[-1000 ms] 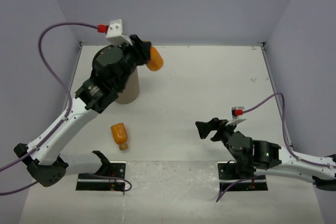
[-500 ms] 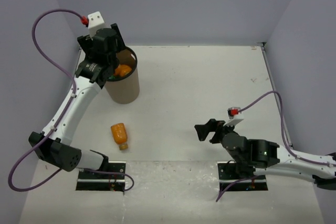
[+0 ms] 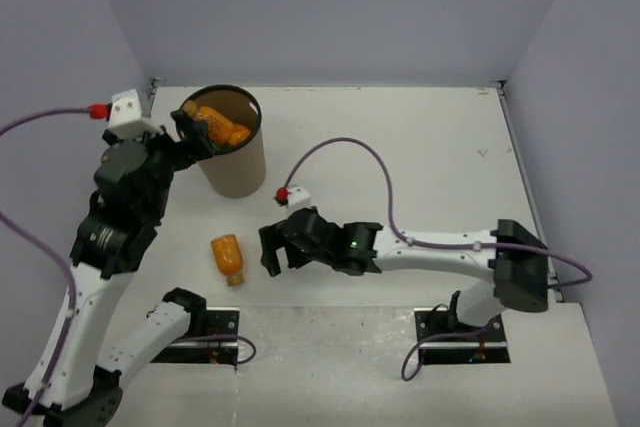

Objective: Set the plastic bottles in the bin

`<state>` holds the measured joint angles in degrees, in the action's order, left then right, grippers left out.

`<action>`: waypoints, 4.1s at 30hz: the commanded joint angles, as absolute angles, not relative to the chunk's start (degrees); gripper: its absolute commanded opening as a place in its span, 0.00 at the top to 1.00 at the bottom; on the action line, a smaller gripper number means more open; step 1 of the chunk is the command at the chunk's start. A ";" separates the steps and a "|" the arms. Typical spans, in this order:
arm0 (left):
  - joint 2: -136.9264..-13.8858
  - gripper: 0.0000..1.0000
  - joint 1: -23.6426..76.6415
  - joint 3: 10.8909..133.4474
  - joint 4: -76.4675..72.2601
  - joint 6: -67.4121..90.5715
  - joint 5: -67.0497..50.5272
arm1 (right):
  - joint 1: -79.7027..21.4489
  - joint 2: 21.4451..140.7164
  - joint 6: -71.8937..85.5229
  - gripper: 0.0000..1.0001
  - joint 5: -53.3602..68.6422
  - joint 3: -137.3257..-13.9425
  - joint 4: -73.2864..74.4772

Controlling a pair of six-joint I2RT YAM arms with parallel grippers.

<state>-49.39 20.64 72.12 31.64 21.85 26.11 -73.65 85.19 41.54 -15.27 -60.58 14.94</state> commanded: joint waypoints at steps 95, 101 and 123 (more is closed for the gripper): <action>-86.03 0.92 24.44 100.19 33.48 19.50 45.63 | -57.83 29.79 30.67 0.01 -21.36 -32.61 14.32; -87.01 0.53 24.35 98.00 35.06 22.67 42.97 | -57.74 29.62 30.15 0.01 -20.92 -32.87 15.12; -50.83 0.00 24.35 66.32 37.89 23.38 36.21 | -57.74 37.34 34.02 0.01 -52.54 -62.90 50.35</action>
<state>-55.72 24.49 74.24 39.62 23.42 37.67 -57.71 35.40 33.50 -41.08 -56.36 41.52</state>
